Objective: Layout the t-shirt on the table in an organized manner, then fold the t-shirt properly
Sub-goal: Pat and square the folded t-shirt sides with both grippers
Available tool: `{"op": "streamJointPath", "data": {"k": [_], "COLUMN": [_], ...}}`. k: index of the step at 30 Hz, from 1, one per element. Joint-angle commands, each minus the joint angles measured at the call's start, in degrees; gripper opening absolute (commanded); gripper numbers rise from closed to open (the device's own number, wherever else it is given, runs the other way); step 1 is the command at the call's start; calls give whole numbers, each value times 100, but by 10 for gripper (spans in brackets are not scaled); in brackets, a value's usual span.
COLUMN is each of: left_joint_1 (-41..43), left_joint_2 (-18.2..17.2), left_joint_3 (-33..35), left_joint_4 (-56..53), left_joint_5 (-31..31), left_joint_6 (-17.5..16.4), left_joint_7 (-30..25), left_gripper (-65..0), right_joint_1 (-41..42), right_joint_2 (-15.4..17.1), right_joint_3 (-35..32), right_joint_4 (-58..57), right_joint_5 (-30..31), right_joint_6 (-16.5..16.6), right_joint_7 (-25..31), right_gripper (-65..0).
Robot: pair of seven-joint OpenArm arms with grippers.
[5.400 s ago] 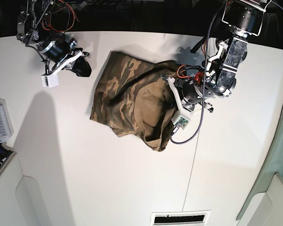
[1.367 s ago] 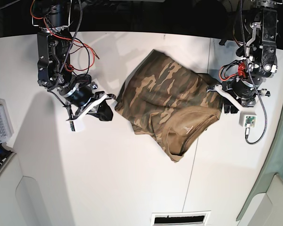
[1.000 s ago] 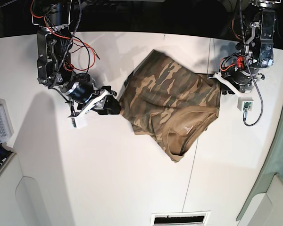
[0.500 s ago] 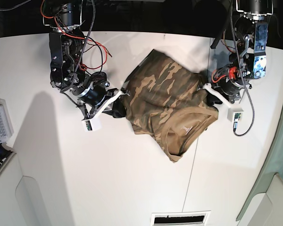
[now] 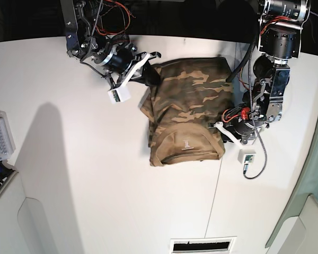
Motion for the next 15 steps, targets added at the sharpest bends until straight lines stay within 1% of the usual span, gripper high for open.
{"op": "streamJointPath", "data": {"k": [1, 3, 4, 6, 8, 11, 14, 15], "left_joint_1": [-83, -94, -94, -94, -94, -57, 245, 417], "left_joint_2": [-9, -9, -11, -17, -70, -249, -560, -675], "left_joint_3": [96, 260, 321, 328, 223, -9, -267, -345], "left_joint_4": [52, 52, 52, 76, 197, 614, 1294, 1569], "left_joint_5": [-20, -15, -13, -9, -9, -13, -22, -66], "left_joint_6": [-138, -306, -337, -332, -330, -332, -332, -332], "left_joint_7": [15, 7, 7, 20, 188, 680, 909, 970], "left_gripper": [-456, -456, -456, -456, -456, -456, -456, -456], "right_joint_1": [-44, -177, -205, -212, -214, -219, -302, -396], "right_joint_2": [-17, -15, -15, -13, 22, 149, 374, 481], "right_joint_3": [-24, -24, -22, -20, 2, 120, 243, 269], "right_joint_4": [238, 450, 527, 629, 726, 951, 1322, 1467], "right_joint_5": [96, 90, 85, 22, -70, -79, 31, 94], "right_joint_6": [70, 70, 70, 57, 52, 52, 52, 50], "right_joint_7": [94, 96, 96, 92, 87, -142, -496, -518], "right_gripper": [-650, -650, -650, -650, -650, -650, -650, -650]}}
